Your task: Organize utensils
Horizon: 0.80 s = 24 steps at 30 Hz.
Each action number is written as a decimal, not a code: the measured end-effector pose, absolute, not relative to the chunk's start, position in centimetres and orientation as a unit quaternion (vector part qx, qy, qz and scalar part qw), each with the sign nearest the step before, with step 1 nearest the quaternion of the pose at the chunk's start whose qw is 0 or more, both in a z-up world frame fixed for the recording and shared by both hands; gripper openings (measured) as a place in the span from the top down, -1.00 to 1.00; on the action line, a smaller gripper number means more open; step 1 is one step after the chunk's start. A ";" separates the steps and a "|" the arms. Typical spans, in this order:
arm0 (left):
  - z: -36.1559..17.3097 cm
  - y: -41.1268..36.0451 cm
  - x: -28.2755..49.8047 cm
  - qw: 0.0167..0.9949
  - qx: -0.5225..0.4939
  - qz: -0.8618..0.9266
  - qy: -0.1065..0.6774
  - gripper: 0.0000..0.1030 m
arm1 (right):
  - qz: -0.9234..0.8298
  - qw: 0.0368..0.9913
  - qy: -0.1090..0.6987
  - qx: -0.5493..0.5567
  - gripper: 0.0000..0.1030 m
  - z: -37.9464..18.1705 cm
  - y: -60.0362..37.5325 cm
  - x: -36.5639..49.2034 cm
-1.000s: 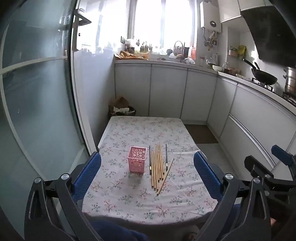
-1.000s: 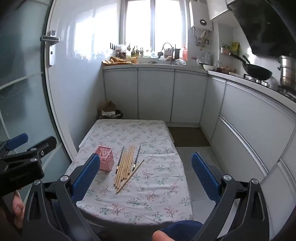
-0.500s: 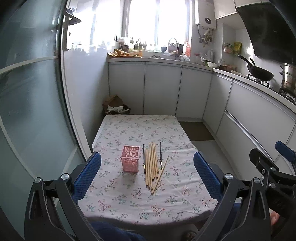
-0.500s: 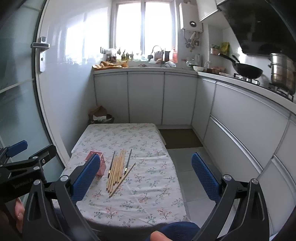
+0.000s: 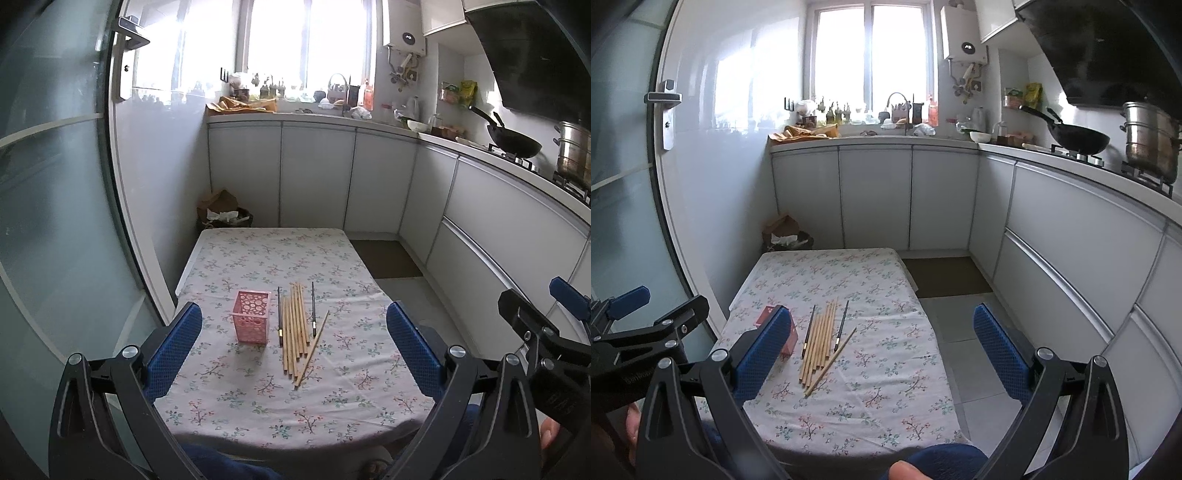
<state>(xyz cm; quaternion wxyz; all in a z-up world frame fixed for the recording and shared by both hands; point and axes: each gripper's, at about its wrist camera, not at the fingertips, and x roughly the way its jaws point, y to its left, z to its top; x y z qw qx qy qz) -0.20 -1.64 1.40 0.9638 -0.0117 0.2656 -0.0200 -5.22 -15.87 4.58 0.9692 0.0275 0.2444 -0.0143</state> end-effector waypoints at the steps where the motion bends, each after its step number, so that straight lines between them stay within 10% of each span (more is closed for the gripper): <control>1: 1.4 -1.7 -0.2 0.964 -0.012 -0.021 0.266 -0.86 | -0.015 0.969 0.245 0.028 -0.87 4.6 -15.9 -5.2; 24: 1.3 -1.6 -0.3 0.964 -0.015 -0.029 0.266 -0.86 | -0.022 0.969 0.244 0.030 -0.87 4.5 -15.9 -5.3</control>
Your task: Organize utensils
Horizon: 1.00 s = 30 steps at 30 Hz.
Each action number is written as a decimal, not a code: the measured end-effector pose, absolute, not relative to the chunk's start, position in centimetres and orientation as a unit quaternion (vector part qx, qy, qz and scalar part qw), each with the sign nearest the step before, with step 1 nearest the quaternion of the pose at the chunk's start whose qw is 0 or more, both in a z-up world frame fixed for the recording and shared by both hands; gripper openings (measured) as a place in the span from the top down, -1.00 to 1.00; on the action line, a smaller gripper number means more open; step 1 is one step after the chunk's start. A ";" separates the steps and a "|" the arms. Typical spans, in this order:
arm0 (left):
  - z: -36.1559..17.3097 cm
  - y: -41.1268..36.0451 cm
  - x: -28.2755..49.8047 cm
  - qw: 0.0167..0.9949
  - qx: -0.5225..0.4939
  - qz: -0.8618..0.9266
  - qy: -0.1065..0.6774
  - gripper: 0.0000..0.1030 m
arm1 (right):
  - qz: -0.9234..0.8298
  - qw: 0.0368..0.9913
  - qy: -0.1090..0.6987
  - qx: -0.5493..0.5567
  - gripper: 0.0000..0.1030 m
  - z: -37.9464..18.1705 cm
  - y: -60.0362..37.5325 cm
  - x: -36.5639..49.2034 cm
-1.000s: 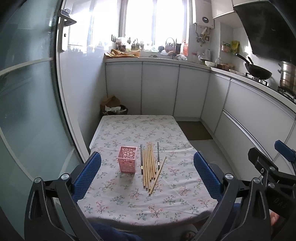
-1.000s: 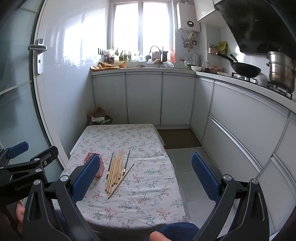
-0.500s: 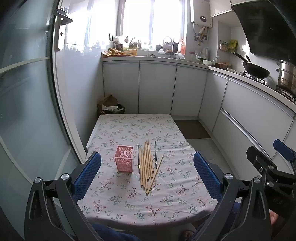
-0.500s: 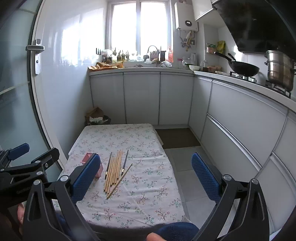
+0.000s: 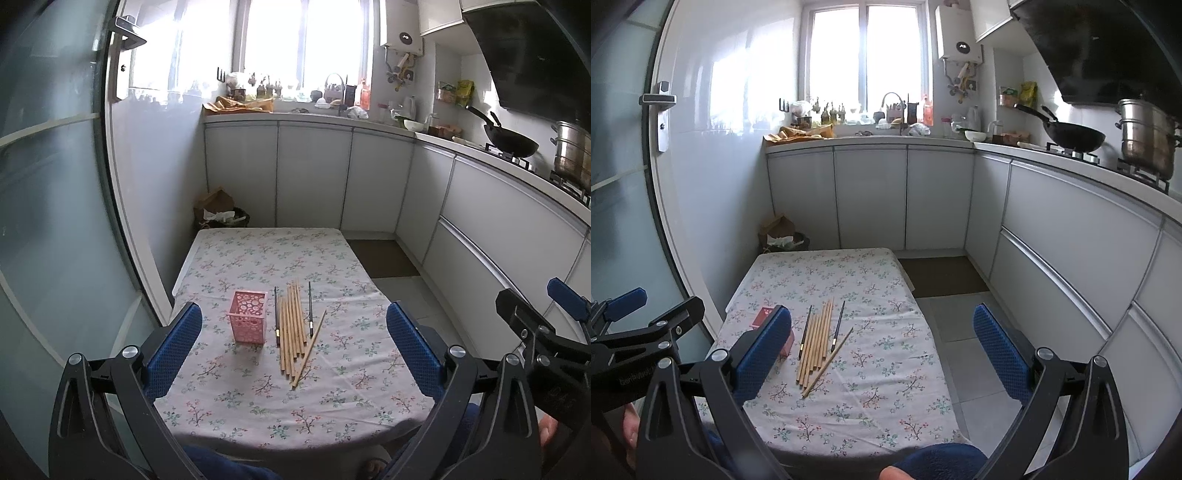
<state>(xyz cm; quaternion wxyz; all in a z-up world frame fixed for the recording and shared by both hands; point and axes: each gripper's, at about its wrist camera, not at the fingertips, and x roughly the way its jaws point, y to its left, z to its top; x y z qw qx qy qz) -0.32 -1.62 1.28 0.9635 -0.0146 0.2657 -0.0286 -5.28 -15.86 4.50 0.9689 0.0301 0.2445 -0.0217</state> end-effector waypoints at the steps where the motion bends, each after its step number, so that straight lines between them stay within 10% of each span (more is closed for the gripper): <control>1: 1.3 -1.6 -0.3 0.963 -0.014 -0.030 0.266 -0.86 | -0.021 0.969 0.245 0.030 -0.87 4.5 -15.9 -5.3; 30: 0.5 -0.7 2.6 0.959 -0.019 -0.038 0.280 -0.86 | -0.001 0.962 0.267 0.056 -0.87 1.4 -16.6 -0.3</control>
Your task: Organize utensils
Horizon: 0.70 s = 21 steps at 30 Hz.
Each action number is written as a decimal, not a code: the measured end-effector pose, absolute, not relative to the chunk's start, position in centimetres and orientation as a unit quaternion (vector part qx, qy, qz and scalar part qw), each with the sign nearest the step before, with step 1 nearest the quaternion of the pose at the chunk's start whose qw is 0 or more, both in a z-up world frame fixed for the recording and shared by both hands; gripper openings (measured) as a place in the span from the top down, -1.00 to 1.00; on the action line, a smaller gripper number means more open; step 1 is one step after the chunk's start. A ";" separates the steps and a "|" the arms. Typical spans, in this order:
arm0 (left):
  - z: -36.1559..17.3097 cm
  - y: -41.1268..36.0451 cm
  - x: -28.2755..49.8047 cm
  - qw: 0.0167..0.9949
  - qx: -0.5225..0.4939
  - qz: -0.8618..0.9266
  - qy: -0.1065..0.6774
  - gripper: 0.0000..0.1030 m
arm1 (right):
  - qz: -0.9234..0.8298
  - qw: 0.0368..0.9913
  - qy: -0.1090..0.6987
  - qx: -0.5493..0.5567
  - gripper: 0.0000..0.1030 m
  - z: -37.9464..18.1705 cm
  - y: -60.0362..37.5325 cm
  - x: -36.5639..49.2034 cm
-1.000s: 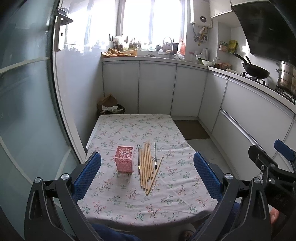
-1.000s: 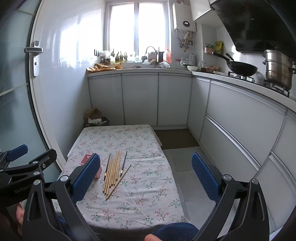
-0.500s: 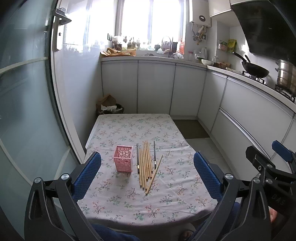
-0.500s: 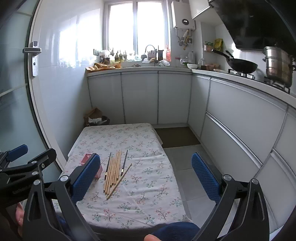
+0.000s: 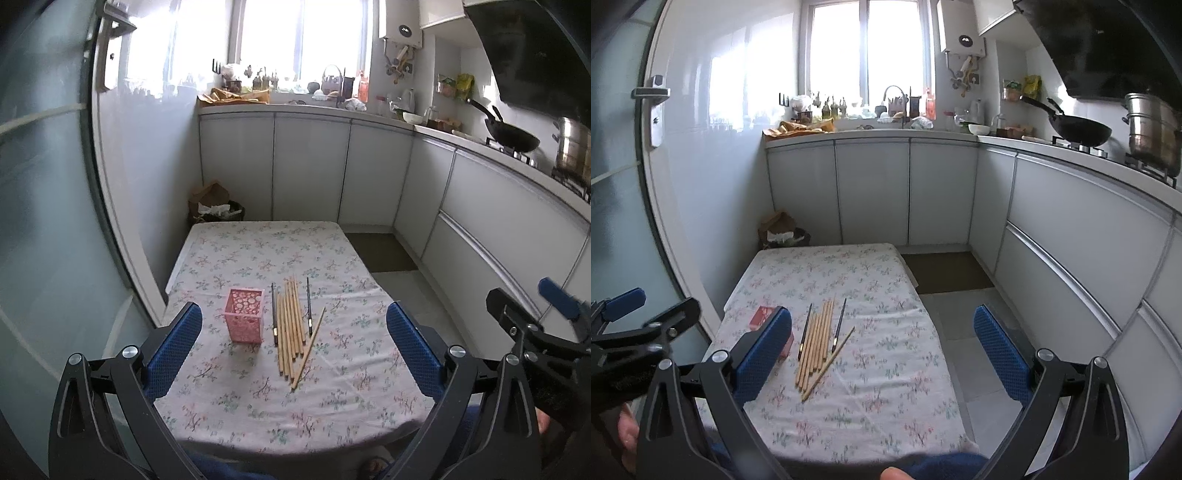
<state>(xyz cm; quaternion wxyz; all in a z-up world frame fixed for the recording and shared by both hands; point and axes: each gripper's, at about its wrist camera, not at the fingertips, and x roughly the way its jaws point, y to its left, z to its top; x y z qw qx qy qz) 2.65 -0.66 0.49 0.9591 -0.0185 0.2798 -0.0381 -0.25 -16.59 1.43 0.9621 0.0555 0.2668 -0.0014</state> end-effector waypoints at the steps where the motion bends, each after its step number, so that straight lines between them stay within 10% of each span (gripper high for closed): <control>1: 0.2 -0.1 3.9 0.957 -0.021 -0.033 0.287 -0.86 | 0.031 0.948 0.304 0.089 -0.87 0.0 -17.3 1.9; 12: -4.9 1.6 15.2 0.915 -0.039 -0.022 0.400 -0.86 | 0.142 0.750 0.563 0.315 -0.74 -17.3 -17.8 19.3; 21: -9.9 0.6 25.7 0.890 -0.071 -0.021 0.449 -0.75 | 0.101 0.690 0.673 0.246 0.10 -26.8 -12.0 27.5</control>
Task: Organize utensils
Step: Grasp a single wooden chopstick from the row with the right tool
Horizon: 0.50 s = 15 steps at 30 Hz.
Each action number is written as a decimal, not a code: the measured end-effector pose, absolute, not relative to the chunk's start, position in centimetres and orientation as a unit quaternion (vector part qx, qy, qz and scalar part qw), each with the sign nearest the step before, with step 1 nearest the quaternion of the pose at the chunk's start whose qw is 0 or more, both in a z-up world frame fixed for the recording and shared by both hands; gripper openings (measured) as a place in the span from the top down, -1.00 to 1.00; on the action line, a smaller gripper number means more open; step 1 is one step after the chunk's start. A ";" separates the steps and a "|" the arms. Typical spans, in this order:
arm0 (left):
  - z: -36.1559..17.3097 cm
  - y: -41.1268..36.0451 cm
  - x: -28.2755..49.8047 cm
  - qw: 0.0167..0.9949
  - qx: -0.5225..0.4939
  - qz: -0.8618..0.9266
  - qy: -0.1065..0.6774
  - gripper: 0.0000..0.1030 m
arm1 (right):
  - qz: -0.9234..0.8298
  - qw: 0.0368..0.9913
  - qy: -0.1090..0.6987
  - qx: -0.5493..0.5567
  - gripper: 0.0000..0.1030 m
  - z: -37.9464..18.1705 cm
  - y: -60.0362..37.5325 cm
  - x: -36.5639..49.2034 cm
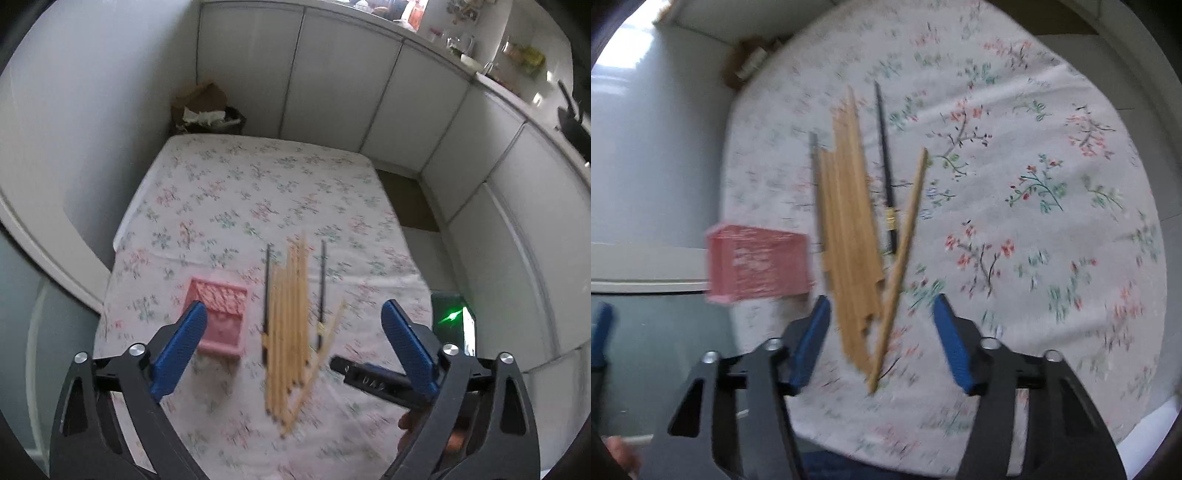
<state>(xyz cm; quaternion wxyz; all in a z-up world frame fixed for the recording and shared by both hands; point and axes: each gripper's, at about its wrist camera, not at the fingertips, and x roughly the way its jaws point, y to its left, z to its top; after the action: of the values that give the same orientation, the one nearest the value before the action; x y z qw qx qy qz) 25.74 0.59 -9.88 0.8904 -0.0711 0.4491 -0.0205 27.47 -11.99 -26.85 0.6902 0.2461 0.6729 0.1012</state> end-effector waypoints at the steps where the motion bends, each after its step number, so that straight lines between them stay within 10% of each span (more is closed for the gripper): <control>1: -10.9 0.6 25.7 0.893 -0.063 -0.014 0.446 -0.74 | 0.100 0.684 0.679 0.247 0.22 -28.0 -11.6 27.6; 5: -14.3 1.3 26.8 0.875 -0.046 -0.011 0.481 -0.37 | 0.085 0.680 0.691 0.232 0.44 -30.2 -10.3 28.7; 15: -14.9 2.7 28.6 0.873 -0.065 0.003 0.483 -0.39 | 0.060 0.718 0.678 0.145 0.85 -30.5 -7.3 30.6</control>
<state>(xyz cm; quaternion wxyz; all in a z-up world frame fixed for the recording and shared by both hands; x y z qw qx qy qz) 28.56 2.72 -14.94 0.8734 -0.0652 0.4826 0.0027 30.55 -7.28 -30.46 0.7178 0.1448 0.6784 0.0597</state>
